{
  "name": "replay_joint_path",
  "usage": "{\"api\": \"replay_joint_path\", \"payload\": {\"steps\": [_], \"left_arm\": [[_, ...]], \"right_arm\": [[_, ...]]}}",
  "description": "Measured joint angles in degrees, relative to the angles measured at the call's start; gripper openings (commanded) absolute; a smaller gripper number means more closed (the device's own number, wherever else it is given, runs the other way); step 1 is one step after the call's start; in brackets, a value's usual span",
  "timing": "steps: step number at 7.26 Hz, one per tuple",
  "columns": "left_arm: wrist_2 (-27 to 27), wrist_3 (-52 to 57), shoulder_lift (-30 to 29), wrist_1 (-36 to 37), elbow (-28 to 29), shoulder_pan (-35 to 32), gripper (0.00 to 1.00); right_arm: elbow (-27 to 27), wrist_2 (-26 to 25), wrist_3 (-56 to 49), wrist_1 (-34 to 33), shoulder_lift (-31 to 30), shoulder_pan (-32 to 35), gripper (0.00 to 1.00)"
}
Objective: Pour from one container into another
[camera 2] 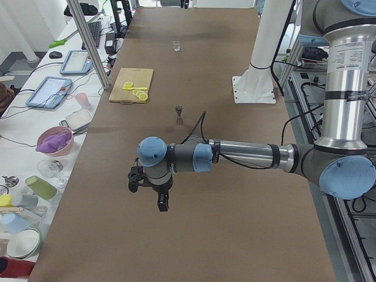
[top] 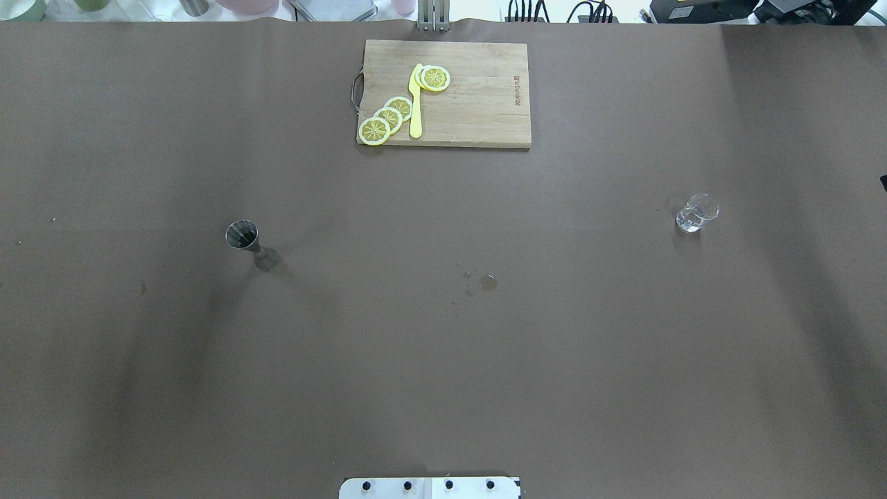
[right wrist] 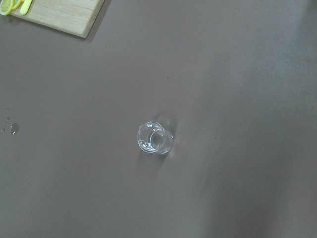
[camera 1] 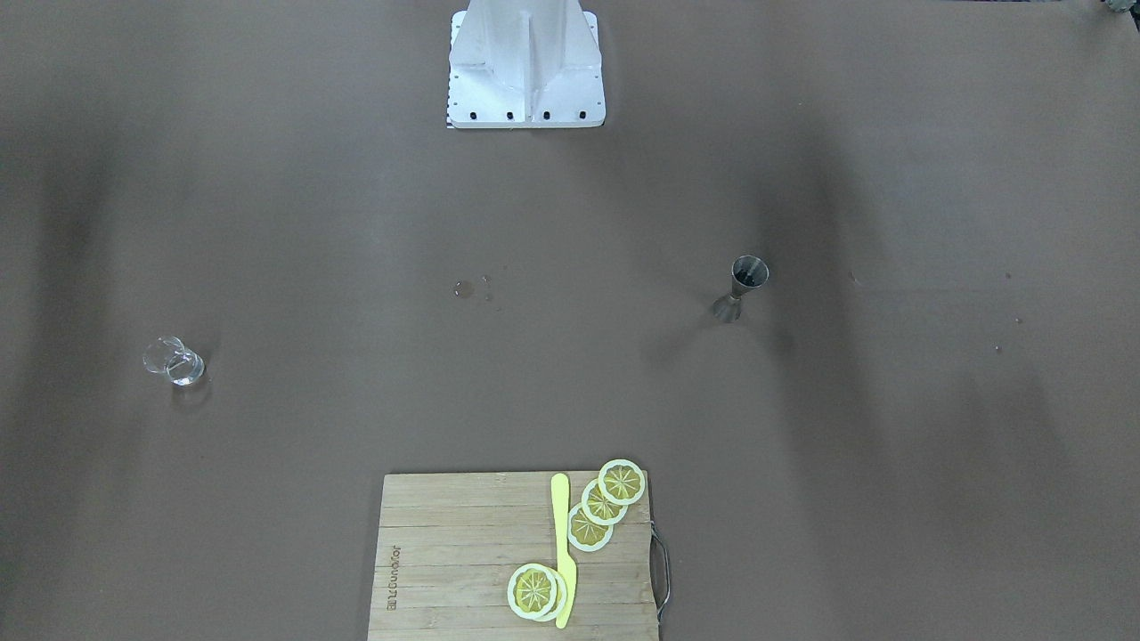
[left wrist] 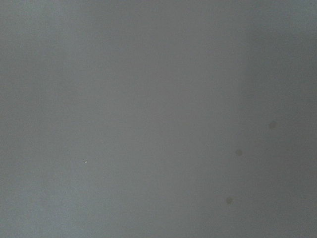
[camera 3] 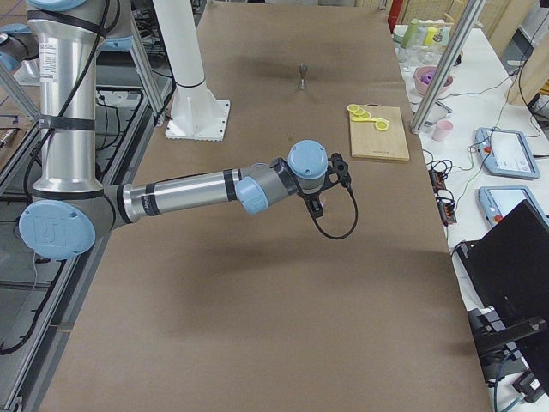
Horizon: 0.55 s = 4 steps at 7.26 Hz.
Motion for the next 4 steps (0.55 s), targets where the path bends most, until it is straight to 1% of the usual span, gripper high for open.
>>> {"api": "replay_joint_path", "payload": {"steps": [2,4], "left_arm": [[-0.2,-7.21,0.05,-0.07,-2.14,0.64,0.98],[-1.29,-11.71,0.18,0.01,-4.67,1.93,0.98]], "right_arm": [[-0.25,-0.32,-0.6,0.06,0.68,-1.33,1.0],[-0.5,-0.73,-1.03,0.12,1.55,-1.84,1.0]]}}
